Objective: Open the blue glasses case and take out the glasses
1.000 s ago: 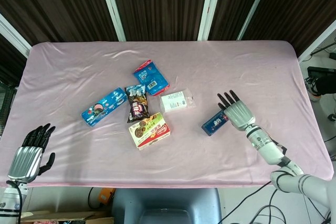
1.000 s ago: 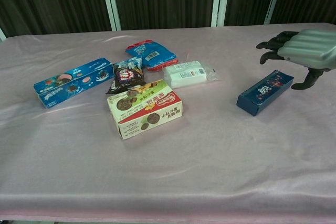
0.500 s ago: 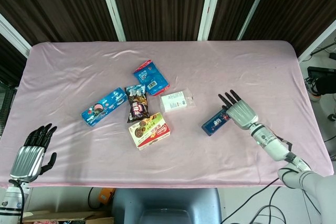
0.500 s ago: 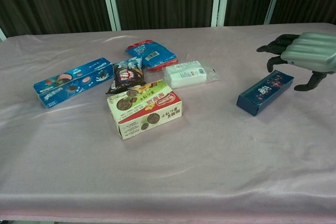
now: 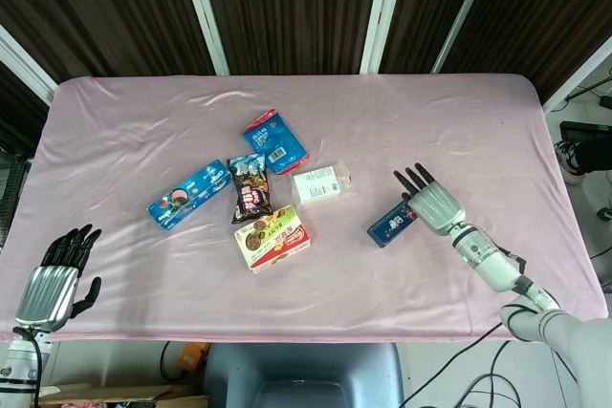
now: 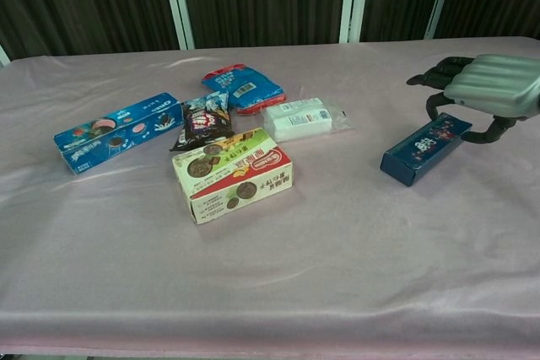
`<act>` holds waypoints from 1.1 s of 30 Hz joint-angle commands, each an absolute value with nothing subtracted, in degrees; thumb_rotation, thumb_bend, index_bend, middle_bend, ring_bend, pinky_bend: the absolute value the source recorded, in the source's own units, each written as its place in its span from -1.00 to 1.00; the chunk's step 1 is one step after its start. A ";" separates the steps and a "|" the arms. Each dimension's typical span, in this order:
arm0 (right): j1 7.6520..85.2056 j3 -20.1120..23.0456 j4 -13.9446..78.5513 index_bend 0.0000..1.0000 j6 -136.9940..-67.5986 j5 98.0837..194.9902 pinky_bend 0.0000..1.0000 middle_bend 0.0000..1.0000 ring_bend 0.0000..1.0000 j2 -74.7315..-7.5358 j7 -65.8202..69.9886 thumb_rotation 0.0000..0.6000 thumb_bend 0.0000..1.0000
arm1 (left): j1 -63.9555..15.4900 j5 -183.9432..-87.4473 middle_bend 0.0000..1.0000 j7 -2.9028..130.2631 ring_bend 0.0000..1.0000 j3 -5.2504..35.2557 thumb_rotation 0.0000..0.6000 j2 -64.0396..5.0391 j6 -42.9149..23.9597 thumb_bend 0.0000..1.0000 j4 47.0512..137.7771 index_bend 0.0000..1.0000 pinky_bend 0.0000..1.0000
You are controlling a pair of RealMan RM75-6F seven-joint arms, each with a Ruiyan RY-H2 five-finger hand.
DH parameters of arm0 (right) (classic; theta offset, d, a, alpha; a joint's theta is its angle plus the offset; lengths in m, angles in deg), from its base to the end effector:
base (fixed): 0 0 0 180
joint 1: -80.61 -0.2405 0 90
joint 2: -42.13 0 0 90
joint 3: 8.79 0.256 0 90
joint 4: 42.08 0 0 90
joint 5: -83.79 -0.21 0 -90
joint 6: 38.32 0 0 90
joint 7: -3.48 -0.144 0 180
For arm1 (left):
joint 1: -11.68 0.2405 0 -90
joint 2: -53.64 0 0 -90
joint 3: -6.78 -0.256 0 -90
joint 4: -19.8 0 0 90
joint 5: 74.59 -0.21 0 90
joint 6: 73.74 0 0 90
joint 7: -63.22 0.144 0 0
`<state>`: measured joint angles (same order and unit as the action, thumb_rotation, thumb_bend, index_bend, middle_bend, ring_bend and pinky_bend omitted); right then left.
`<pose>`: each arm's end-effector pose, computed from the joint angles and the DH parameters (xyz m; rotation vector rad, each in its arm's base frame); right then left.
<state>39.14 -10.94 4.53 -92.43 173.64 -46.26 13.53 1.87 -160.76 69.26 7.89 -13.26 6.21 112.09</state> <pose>-0.2761 -0.3889 0.0355 2.0447 -0.2540 0.4553 -0.2971 0.1995 0.1271 -1.5322 -0.8848 -0.8546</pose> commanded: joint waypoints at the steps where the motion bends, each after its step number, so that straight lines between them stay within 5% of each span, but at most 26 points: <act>1: 39.19 -10.87 4.62 -0.05 -92.36 173.62 -1.00 -1.00 -1.00 -46.15 13.50 1.00 -0.05 | 1.83 -160.98 -0.97 69.06 -0.97 7.74 1.00 -13.16 6.11 -0.11 112.14 -1.00 -0.76; 22: 39.41 -10.15 3.60 0.05 -92.05 173.47 -1.00 -1.00 -1.00 -47.57 14.66 1.00 -0.03 | 1.71 -160.88 -0.97 69.06 -0.97 7.74 1.00 -13.06 5.93 -0.11 112.18 -1.00 -0.76; 33: 39.43 -9.96 3.61 0.14 -91.65 173.33 -1.00 -1.00 -1.00 -47.86 14.91 1.00 0.19 | 1.76 -161.09 -0.97 68.88 -0.97 7.60 1.00 -12.95 6.00 -0.11 112.07 -1.00 -0.76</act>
